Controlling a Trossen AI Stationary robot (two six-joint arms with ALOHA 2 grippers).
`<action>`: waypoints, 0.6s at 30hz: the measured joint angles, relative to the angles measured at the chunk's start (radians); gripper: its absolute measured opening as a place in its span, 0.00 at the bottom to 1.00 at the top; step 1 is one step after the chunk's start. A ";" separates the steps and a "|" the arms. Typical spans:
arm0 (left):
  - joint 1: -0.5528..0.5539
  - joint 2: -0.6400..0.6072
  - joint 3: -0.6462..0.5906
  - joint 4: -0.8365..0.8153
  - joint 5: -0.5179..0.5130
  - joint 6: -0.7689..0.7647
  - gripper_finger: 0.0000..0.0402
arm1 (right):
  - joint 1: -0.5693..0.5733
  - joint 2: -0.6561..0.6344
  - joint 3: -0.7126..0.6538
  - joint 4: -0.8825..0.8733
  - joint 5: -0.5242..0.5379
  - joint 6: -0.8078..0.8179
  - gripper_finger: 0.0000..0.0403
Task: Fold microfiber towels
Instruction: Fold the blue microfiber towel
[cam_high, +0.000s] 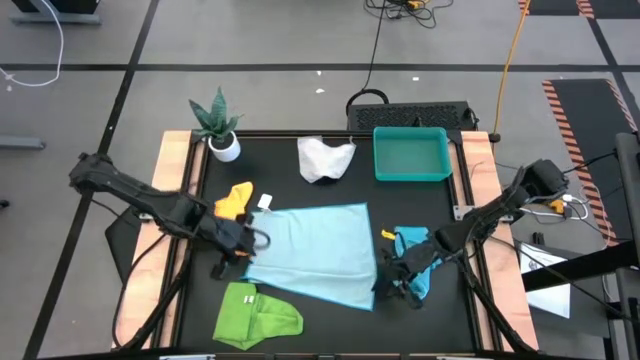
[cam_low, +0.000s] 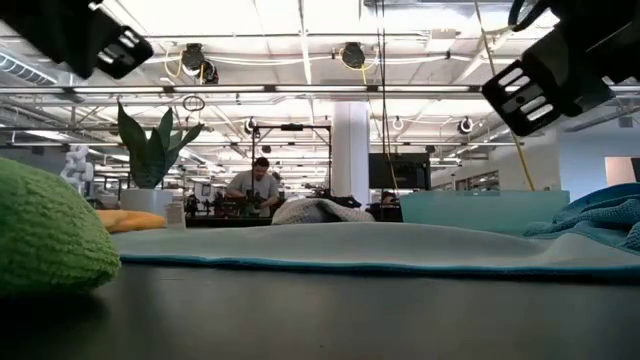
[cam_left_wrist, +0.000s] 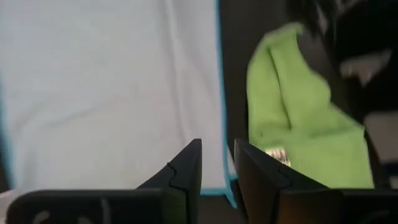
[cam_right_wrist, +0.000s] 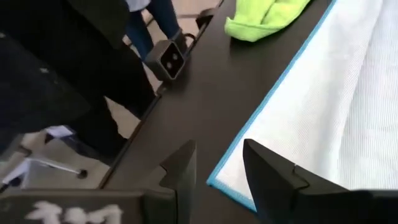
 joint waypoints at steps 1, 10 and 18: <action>-0.019 0.021 -0.007 0.004 0.000 0.009 0.24 | 0.011 0.020 0.009 -0.003 0.001 -0.012 0.31; -0.140 0.165 -0.031 0.006 -0.003 0.089 0.24 | 0.073 0.221 0.139 -0.080 0.002 -0.106 0.31; -0.200 0.308 -0.031 0.002 -0.123 0.147 0.24 | 0.072 0.235 0.139 -0.082 0.076 -0.084 0.31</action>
